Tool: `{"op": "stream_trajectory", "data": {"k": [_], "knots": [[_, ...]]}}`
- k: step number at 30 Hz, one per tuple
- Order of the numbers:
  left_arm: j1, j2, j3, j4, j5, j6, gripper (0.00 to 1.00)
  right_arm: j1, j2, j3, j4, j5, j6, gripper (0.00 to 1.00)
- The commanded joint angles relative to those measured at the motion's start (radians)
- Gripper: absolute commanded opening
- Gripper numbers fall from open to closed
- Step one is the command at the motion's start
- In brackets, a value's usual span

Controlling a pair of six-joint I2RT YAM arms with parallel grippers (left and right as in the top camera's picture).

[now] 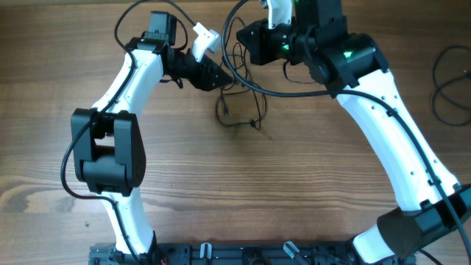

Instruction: Untangle cables

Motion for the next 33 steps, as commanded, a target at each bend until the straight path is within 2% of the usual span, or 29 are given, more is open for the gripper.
{"op": "stream_trajectory", "data": {"k": [1,7,11,14,18,23,30,33], "knots": [[-0.004,0.02,0.005,0.006,-0.001,-0.032,0.61,0.001,-0.034,0.029,0.0,-0.024,0.015,0.04],[-0.037,0.035,0.005,-0.009,-0.002,-0.031,0.6,0.001,-0.035,0.029,0.002,-0.024,0.014,0.04],[-0.064,0.035,0.005,-0.021,-0.025,-0.031,0.52,0.001,-0.035,0.029,0.013,-0.024,0.014,0.04],[-0.079,0.035,0.005,-0.034,-0.076,-0.031,0.5,0.001,-0.035,0.029,0.014,-0.024,0.014,0.04],[-0.088,0.035,0.005,-0.074,-0.144,-0.031,0.56,0.001,-0.035,0.029,0.017,-0.019,0.014,0.04],[-0.088,0.035,0.005,-0.089,-0.147,-0.031,0.56,0.0,-0.035,0.029,0.02,-0.019,0.015,0.04],[-0.088,0.035,0.005,-0.062,-0.147,-0.031,0.73,0.001,-0.035,0.029,0.02,-0.019,0.015,0.04],[-0.088,0.035,0.005,-0.054,-0.147,-0.031,0.75,0.0,-0.035,0.029,0.02,-0.02,0.015,0.04]]}}
